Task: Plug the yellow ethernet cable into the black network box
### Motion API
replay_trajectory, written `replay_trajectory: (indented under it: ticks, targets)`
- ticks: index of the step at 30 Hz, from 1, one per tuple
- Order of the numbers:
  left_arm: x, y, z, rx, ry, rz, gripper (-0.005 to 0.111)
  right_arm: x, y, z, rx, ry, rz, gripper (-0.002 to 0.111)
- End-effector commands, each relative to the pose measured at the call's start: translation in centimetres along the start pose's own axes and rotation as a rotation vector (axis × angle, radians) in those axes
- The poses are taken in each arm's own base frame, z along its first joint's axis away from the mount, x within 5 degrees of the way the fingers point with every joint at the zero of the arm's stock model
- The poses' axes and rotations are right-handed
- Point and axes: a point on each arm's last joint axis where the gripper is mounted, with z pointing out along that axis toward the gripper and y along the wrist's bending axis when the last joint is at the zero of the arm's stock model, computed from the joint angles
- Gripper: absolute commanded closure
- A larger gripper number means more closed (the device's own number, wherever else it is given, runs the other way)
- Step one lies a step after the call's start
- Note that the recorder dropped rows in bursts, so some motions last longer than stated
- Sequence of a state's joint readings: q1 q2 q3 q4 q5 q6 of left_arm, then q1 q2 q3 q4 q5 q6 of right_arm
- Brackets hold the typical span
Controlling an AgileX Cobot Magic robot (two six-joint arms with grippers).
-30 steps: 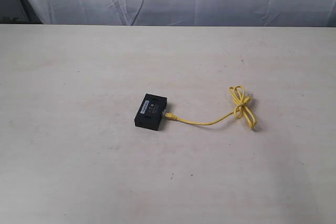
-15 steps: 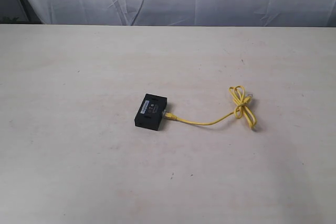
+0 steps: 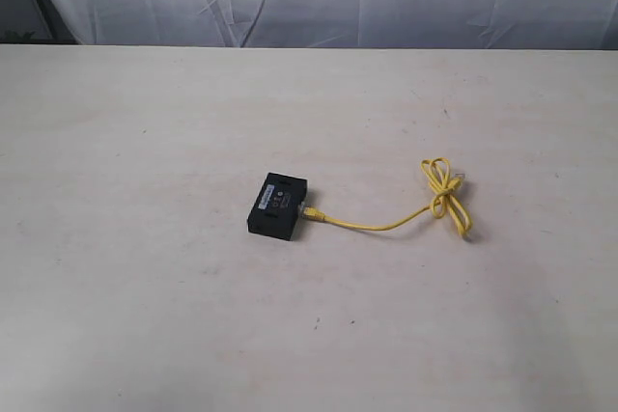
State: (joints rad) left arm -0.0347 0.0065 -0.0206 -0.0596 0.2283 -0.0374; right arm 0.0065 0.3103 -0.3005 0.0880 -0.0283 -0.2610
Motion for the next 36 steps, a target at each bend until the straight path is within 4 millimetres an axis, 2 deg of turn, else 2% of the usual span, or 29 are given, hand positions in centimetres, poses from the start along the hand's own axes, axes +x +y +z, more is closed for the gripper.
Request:
replay_trajectory:
  ticks: [1, 32, 34, 36]
  targets:
    - [0.5, 0.0, 0.1, -0.001, 0.003, -0.031, 0.107, 0.0, 0.0, -0.1, 0.007, -0.007, 0.005, 0.108]
    - [0.6, 0.1, 0.1, -0.009, 0.009, 0.007, 0.107, 0.0, 0.0, -0.1, 0.007, -0.006, 0.023, 0.108]
    - [0.6, 0.1, 0.1, -0.009, 0.009, 0.007, 0.107, 0.7, 0.1, -0.3, -0.005, 0.035, 0.05, 0.108]
    - [0.6, 0.1, 0.1, -0.009, 0.009, 0.007, 0.107, 1.6, 0.3, -1.5, -0.008, 0.043, 0.145, 0.108]
